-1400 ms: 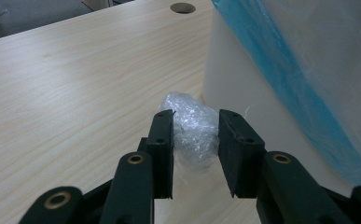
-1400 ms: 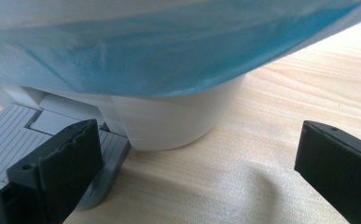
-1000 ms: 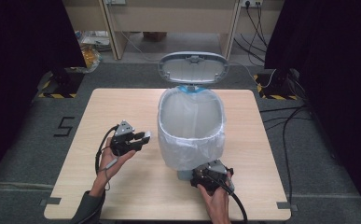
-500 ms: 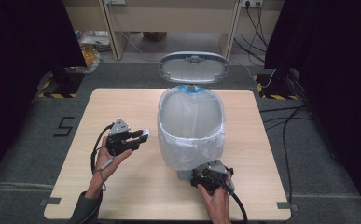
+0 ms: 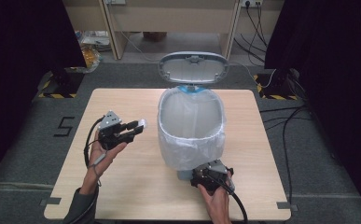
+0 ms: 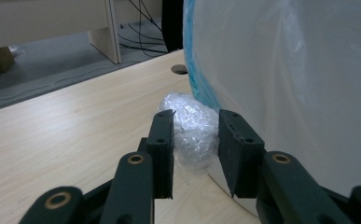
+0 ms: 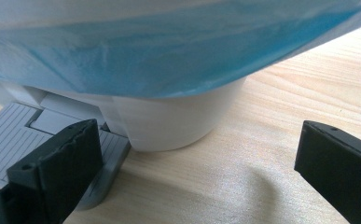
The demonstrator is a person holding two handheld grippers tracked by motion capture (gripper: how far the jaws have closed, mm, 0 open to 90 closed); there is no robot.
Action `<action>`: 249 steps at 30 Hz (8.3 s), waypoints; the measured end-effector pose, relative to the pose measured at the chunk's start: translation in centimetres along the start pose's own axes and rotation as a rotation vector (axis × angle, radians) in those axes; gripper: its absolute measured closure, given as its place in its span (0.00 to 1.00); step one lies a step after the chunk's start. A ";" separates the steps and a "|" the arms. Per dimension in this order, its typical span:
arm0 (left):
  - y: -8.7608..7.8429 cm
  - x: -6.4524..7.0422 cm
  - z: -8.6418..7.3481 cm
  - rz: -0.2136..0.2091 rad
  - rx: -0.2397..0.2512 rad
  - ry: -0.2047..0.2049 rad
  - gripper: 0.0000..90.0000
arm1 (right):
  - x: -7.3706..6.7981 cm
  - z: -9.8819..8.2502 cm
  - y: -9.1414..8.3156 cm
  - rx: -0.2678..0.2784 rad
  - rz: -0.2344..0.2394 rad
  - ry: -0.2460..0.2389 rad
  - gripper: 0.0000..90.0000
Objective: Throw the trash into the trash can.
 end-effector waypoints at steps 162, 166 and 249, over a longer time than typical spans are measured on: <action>-0.4 1.3 1.1 -0.058 0.006 -0.066 0.17 | 0.0 0.0 0.0 -0.003 0.002 0.011 0.01; 0.1 0.8 -0.4 -0.033 -0.020 -0.064 0.17 | 0.0 0.0 0.0 -0.003 0.002 0.011 0.01; 3.0 -3.1 -15.6 0.149 -0.315 -0.021 0.16 | 0.0 0.0 0.0 0.000 0.005 0.004 0.01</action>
Point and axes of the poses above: each handheld gripper's, and its own axes: y roughly forward along the jaws, z roughly out of its top, x roughly to its right, the point moved 10 cm from there along y, roughly forward along the jaws, and after that the axes turned 3 degrees about -y, right-handed, at the moved point
